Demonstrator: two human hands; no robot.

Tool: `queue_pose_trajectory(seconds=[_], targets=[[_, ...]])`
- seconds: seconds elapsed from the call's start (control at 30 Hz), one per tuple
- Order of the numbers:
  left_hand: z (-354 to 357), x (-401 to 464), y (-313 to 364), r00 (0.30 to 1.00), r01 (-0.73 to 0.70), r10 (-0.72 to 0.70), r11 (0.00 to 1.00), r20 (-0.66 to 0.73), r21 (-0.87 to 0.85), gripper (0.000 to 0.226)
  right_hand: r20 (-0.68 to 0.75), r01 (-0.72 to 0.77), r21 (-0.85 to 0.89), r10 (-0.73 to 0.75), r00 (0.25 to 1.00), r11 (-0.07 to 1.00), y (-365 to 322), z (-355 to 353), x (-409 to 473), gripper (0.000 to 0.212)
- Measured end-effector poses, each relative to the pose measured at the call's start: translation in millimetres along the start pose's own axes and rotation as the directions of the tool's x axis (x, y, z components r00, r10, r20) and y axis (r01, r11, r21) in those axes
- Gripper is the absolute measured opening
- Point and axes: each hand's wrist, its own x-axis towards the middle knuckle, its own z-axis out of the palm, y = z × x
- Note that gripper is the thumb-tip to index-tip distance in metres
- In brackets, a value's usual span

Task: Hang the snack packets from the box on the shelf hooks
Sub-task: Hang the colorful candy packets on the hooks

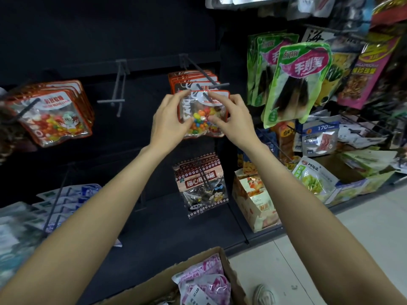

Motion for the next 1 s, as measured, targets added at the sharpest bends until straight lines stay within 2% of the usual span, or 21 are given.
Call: queue_pose_trajectory(seconds=[0.17, 0.27, 0.33, 0.43, 0.6, 0.7, 0.83, 1.0], targets=[[20, 29, -24, 0.999, 0.036, -0.033, 0.99, -0.025, 0.135, 0.068, 0.162, 0.006, -0.289, 0.043, 0.986, 0.957, 10, 27, 29, 0.082], [27, 36, -27, 0.996, 0.073, -0.064, 0.984, -0.057, 0.162, 0.068, 0.184, -0.028, -0.476, 0.131, 0.974, 0.879, 9, 36, 35, 0.085], [29, 34, -23, 0.991, 0.105, -0.088, 0.978, -0.098, 0.178, 0.064, 0.193, -0.03, -0.528, 0.155, 0.969, 0.848, 6, 36, 28, 0.081], [24, 13, -13, 0.989, 0.129, -0.115, 0.98, -0.095, 0.154, 0.057, 0.178, -0.014, -0.5, 0.118, 0.977, 0.866, -2, 29, -1, 0.076], [-18, -63, 15, 0.993, 0.115, -0.116, 0.991, 0.013, 0.069, 0.039, 0.119, 0.056, -0.414, -0.008, 0.993, 0.908, -34, 11, -80, 0.051], [-51, -135, 26, 0.991, 0.073, -0.061, 0.992, 0.116, -0.106, 0.025, 0.068, 0.111, -0.444, -0.091, 0.994, 0.889, -49, 15, -139, 0.038], [-86, -239, 10, 0.956, 0.135, -0.078, 0.973, 0.284, -0.189, 0.02, 0.199, 0.153, -0.38, -0.08, 0.977, 0.912, -68, 40, -228, 0.026], [-95, -350, -72, 0.864, 0.328, -0.295, 0.945, 0.408, -0.011, 0.02, 0.457, 0.08, -0.273, 0.055, 0.888, 0.959, -74, 97, -318, 0.019]])
